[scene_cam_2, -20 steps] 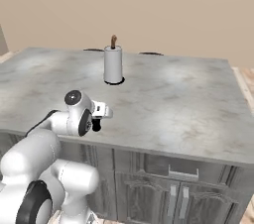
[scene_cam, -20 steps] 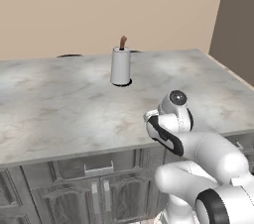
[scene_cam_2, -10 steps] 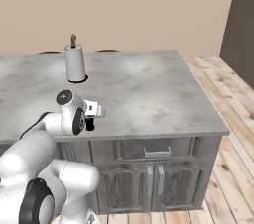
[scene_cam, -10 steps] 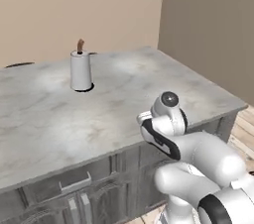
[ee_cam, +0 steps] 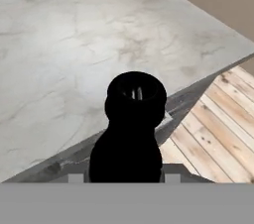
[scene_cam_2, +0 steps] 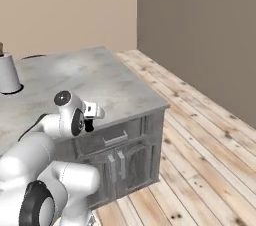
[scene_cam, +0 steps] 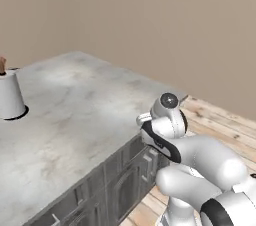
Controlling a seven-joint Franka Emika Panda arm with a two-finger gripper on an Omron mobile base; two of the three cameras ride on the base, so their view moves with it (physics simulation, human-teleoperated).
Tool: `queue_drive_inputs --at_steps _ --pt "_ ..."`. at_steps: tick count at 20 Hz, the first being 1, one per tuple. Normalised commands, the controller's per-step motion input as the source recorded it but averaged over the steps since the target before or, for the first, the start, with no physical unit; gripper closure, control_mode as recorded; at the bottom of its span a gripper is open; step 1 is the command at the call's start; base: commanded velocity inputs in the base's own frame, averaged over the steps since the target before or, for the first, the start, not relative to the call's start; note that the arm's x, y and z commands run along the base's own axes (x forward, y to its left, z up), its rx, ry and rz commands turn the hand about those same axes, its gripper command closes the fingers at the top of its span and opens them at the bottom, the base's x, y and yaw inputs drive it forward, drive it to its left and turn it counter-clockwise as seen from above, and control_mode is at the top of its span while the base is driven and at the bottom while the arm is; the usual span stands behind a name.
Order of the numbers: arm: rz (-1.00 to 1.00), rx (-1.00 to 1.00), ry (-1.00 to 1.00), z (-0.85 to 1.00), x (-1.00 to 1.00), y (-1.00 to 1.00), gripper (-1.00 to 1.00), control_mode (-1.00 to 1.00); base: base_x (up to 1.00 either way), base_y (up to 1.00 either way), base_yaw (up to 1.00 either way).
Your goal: Place the large bottle from the dining counter next to the other large bottle outside the sink, and place the small bottle from the dining counter next to the other small bottle inside the sink.
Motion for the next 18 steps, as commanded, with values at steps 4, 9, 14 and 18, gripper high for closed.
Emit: queue_drive_inputs --at_steps 4,9,14,18 --pt "0.0 0.0 0.0 0.0 0.0 0.0 1.0 1.0 0.0 0.0 -0.63" --pt "0.0 0.0 0.0 0.0 0.0 0.0 1.0 1.0 0.0 0.0 -0.63" --pt "0.0 0.0 0.0 0.0 0.0 0.0 1.0 1.0 -0.02 0.0 -0.61" --pt "0.0 0.0 0.0 0.0 0.0 0.0 1.0 1.0 0.0 0.0 -0.58"
